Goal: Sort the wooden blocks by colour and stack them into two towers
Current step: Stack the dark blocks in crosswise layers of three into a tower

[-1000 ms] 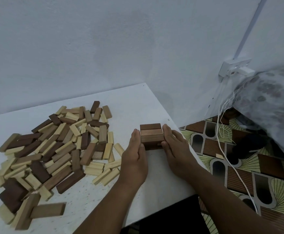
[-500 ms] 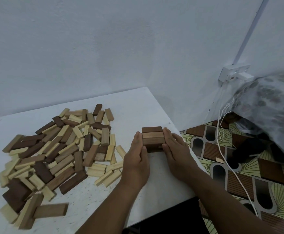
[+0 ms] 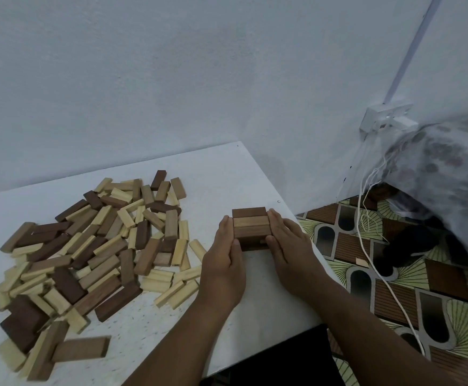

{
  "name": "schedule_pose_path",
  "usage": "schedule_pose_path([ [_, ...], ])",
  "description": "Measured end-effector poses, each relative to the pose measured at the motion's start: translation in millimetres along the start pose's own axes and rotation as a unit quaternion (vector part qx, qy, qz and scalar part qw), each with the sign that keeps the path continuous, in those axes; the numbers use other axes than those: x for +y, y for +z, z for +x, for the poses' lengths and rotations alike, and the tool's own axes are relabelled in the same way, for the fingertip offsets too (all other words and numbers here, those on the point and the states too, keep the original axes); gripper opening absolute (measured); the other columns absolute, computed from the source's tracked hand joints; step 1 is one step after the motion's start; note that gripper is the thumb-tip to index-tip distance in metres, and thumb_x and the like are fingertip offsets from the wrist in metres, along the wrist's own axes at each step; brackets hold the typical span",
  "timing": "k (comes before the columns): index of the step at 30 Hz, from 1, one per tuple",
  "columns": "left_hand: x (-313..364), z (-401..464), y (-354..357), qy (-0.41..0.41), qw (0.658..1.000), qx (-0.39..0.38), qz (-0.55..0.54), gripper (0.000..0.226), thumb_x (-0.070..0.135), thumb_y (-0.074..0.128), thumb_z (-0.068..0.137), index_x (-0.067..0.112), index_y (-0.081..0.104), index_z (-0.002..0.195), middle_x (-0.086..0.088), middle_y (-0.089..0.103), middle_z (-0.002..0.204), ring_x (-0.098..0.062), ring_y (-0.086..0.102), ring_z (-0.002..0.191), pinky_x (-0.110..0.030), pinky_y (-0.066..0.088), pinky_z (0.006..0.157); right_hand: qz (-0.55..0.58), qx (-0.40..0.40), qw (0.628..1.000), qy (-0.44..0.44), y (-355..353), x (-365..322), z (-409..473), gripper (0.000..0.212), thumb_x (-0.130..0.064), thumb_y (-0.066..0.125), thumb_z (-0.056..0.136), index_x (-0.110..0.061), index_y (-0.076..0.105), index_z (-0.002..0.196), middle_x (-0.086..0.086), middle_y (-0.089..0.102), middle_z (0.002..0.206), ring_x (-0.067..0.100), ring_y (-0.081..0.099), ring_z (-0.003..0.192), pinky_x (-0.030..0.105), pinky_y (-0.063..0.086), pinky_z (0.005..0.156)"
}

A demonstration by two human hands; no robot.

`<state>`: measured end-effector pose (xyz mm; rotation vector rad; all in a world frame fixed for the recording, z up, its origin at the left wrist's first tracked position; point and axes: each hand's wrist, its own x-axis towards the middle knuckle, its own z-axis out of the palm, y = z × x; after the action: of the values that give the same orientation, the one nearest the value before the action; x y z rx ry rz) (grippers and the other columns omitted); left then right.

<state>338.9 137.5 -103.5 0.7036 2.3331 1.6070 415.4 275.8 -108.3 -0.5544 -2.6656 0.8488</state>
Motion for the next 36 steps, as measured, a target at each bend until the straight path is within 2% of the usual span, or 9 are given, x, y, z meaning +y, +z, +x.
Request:
schedule_pose_path([
  [5, -1, -1, 1, 0.001, 1.0, 0.001, -0.001, 0.05, 0.015, 0.039, 0.105, 0.02, 0.031, 0.153, 0.009, 0.03, 0.158, 0.002, 0.021, 0.146, -0.017, 0.015, 0.12, -0.008, -0.001, 1.0, 0.0, 0, 1, 0, 0.058, -0.042, 0.02, 0.098, -0.029, 0.009, 0.154, -0.011, 0.023, 0.161, 0.01, 0.017, 0.145, 0.031, 0.012, 0.117],
  [8, -1, 0, 1, -0.001, 1.0, 0.003, 0.002, 0.05, 0.015, 0.039, 0.105, 0.02, 0.03, 0.153, 0.008, 0.03, 0.158, 0.001, 0.021, 0.146, -0.021, 0.017, 0.121, -0.009, -0.01, 1.0, 0.002, -1, 0, 0, 0.059, -0.043, 0.018, 0.098, -0.03, 0.008, 0.154, -0.012, 0.021, 0.161, 0.01, 0.015, 0.145, 0.027, 0.009, 0.115],
  [18, 2, -1, 0, -0.007, 1.0, -0.003, 0.014, 0.051, 0.016, 0.037, 0.105, 0.02, 0.027, 0.154, 0.009, 0.027, 0.159, 0.002, 0.018, 0.146, -0.012, 0.012, 0.116, 0.007, -0.012, 1.0, 0.013, -2, -1, -2, 0.059, -0.043, 0.02, 0.098, -0.028, 0.01, 0.155, -0.009, 0.021, 0.162, 0.013, 0.015, 0.148, 0.04, 0.014, 0.122],
  [21, 5, -2, -1, -0.021, 1.0, -0.003, -0.011, 0.05, 0.017, 0.037, 0.106, 0.022, 0.028, 0.154, 0.011, 0.026, 0.159, 0.003, 0.018, 0.145, -0.015, 0.013, 0.118, 0.023, -0.004, 1.0, 0.015, -2, -1, -3, 0.056, -0.04, 0.023, 0.103, -0.026, 0.012, 0.156, -0.009, 0.019, 0.162, 0.014, 0.013, 0.149, 0.043, 0.014, 0.122],
  [24, 14, -2, -7, -0.059, 0.996, 0.006, -0.059, 0.046, 0.028, 0.037, 0.107, 0.027, 0.032, 0.153, 0.016, 0.03, 0.155, 0.01, 0.023, 0.138, -0.011, 0.016, 0.113, 0.047, 0.011, 0.999, 0.017, -5, -2, -4, 0.052, -0.032, 0.029, 0.106, -0.024, 0.015, 0.155, -0.009, 0.019, 0.162, 0.013, 0.011, 0.15, 0.04, 0.013, 0.123],
  [27, 24, 2, -16, -0.11, 0.979, 0.031, -0.167, 0.042, 0.026, 0.038, 0.107, 0.027, 0.042, 0.148, 0.018, 0.037, 0.149, 0.006, 0.031, 0.134, -0.017, 0.02, 0.114, 0.074, 0.056, 0.996, 0.003, -11, -7, -4, 0.052, -0.036, 0.03, 0.104, -0.02, 0.025, 0.154, -0.004, 0.028, 0.159, 0.012, 0.017, 0.148, 0.043, 0.021, 0.122],
  [29, 28, 6, -24, -0.127, 0.963, 0.053, -0.232, 0.039, 0.022, 0.04, 0.106, 0.025, 0.047, 0.145, 0.011, 0.043, 0.15, -0.002, 0.04, 0.136, -0.029, 0.028, 0.119, 0.075, 0.091, 0.993, -0.013, -14, -16, -3, 0.054, -0.037, 0.032, 0.101, -0.018, 0.033, 0.151, -0.003, 0.037, 0.155, 0.011, 0.025, 0.146, 0.041, 0.026, 0.12],
  [31, 33, 10, -34, -0.13, 0.949, 0.071, -0.278, 0.038, 0.019, 0.04, 0.105, 0.02, 0.052, 0.142, 0.004, 0.051, 0.145, -0.007, 0.049, 0.131, -0.032, 0.039, 0.114, 0.066, 0.127, 0.989, -0.04, -17, -31, 2, 0.049, -0.034, 0.037, 0.101, -0.015, 0.044, 0.146, -0.001, 0.048, 0.148, 0.013, 0.037, 0.139, 0.039, 0.034, 0.115],
  [36, 38, 26, -77, -0.093, 0.958, 0.1, -0.252, 0.032, 0.016, 0.04, 0.105, 0.02, 0.068, 0.117, 0.007, 0.069, 0.118, -0.008, 0.066, 0.109, -0.03, 0.051, 0.1, 0.035, 0.13, 0.986, -0.099, -9, -81, 35, 0.044, -0.039, 0.043, 0.097, -0.017, 0.06, 0.131, -0.001, 0.066, 0.122, 0.014, 0.054, 0.117, 0.026, 0.042, 0.097],
])
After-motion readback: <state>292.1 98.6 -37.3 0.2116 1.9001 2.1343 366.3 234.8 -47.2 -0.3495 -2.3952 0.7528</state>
